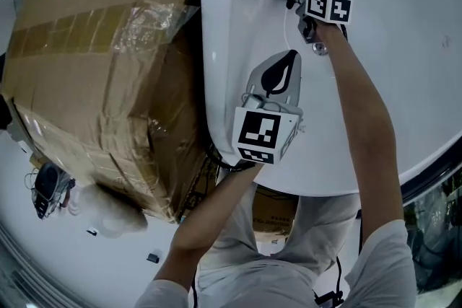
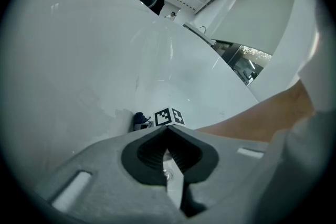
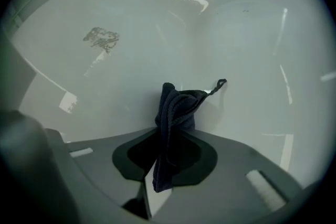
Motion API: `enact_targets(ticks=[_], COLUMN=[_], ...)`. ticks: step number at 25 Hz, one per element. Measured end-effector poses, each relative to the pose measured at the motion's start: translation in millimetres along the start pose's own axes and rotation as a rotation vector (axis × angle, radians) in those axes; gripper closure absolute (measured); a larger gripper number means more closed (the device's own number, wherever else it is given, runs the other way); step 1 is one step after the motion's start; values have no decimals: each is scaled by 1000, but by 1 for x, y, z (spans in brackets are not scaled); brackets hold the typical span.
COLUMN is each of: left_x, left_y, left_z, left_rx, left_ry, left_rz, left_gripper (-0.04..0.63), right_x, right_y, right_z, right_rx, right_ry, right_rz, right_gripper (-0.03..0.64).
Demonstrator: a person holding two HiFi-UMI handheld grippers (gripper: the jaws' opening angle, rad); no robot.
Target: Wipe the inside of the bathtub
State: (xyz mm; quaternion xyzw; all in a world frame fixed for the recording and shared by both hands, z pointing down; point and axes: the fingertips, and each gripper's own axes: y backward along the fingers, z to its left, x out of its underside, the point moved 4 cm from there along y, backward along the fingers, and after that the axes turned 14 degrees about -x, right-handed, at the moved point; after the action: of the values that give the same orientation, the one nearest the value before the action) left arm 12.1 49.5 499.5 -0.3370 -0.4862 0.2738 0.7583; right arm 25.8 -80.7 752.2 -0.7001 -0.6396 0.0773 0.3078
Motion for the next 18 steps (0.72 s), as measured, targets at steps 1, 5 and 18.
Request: enact_targets(ticks=[1, 5, 18], left_x=[-1, -2, -4], left_y=[0, 4, 13], left_z=[1, 3, -2], left_rx=[1, -3, -18], left_ry=[-1, 2, 13], left_rz=[-3, -8, -10], left_gripper=[597, 597, 597], right_x=[-1, -4, -27], right_y=[-2, -8, 10], right_z=[1, 18, 70], right_rx=[-14, -122, -270], right_ry=[-21, -105, -60], right_rz=[-14, -59, -94], right_gripper=[561, 561, 563])
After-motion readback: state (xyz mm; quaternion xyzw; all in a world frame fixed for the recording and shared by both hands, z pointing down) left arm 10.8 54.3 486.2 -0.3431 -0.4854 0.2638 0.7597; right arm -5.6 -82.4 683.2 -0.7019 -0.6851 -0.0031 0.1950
